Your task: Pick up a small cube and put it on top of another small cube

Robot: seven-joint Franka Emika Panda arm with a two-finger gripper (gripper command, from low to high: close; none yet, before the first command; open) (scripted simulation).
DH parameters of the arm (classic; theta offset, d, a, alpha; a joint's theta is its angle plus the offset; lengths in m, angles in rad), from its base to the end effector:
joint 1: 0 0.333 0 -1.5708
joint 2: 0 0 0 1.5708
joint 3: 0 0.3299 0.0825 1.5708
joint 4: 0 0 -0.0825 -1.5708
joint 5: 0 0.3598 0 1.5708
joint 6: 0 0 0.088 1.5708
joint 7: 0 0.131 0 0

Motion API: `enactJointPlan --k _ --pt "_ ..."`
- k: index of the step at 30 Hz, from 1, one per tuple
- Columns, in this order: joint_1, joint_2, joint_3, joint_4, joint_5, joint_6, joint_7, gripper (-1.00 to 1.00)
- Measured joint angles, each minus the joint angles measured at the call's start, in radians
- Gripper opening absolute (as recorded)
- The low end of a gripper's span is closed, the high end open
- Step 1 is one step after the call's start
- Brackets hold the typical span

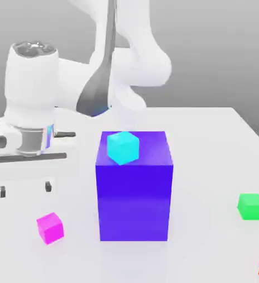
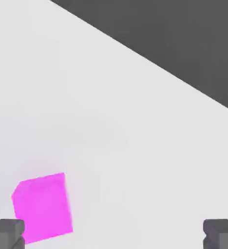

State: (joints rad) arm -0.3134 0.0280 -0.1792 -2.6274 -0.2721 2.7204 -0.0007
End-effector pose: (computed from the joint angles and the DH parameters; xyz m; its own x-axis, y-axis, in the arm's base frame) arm 0.3806 -0.1965 0.2556 0.9694 -0.2408 0.0484 -0.2452 -0.9607 0.1305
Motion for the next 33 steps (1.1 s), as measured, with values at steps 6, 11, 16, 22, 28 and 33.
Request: enactJointPlan --k 6,11,16,22,28,33 --pt "-0.083 0.097 0.084 -0.061 0.283 0.099 -0.367 0.00" --pt "-0.114 0.197 0.124 -0.043 0.350 0.185 -0.427 0.00" --pt "-0.235 0.252 0.243 -0.027 0.339 0.275 -0.409 -1.00" --pt "-0.283 0.247 0.289 -0.026 0.328 0.280 -0.386 -1.00" --pt "-0.246 0.205 0.241 -0.040 0.279 0.198 -0.357 -1.00" --pt "-0.243 0.110 0.233 -0.064 0.255 0.109 -0.360 -1.00"
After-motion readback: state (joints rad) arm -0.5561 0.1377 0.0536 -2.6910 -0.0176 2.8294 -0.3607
